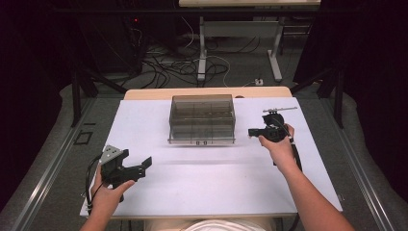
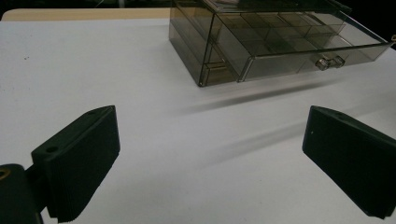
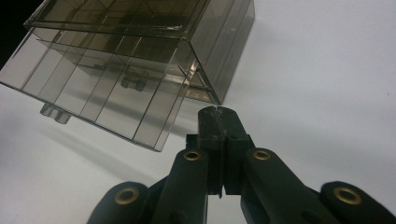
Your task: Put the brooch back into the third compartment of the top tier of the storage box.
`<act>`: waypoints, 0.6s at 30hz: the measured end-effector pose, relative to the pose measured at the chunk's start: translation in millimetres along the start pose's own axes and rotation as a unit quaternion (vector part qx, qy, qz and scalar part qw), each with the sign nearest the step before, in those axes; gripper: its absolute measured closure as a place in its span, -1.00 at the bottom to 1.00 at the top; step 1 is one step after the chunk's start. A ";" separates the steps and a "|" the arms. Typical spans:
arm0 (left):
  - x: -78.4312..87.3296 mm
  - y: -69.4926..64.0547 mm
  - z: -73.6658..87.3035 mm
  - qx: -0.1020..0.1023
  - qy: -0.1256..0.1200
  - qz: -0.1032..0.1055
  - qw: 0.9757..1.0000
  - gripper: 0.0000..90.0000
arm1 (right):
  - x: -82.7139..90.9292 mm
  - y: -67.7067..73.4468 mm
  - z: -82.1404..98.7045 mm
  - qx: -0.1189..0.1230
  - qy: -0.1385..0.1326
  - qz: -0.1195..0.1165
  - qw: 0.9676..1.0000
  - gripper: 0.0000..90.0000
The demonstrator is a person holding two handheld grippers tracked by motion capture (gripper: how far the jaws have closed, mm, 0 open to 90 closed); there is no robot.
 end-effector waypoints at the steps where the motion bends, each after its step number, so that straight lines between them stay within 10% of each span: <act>1: 0.0 0.0 0.0 0.000 0.000 0.000 1.000 -0.91 | 0.2 1.0 -1.0 -0.002 0.000 0.000 1.000 1.00; 18: -0.3 -0.5 0.3 0.001 0.001 0.001 1.000 -0.91 | 4.5 13.8 -20.2 0.026 -0.005 0.000 1.000 1.00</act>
Point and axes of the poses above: each handheld gripper's, and its own axes: x roughly backward along the jaws, z roughly out of its underside, y roughly to its left, the point moved 5 cm from there along -x, roughly forward along the jaws, and after that the axes turned 8 degrees about x, right-handed, at the moved point
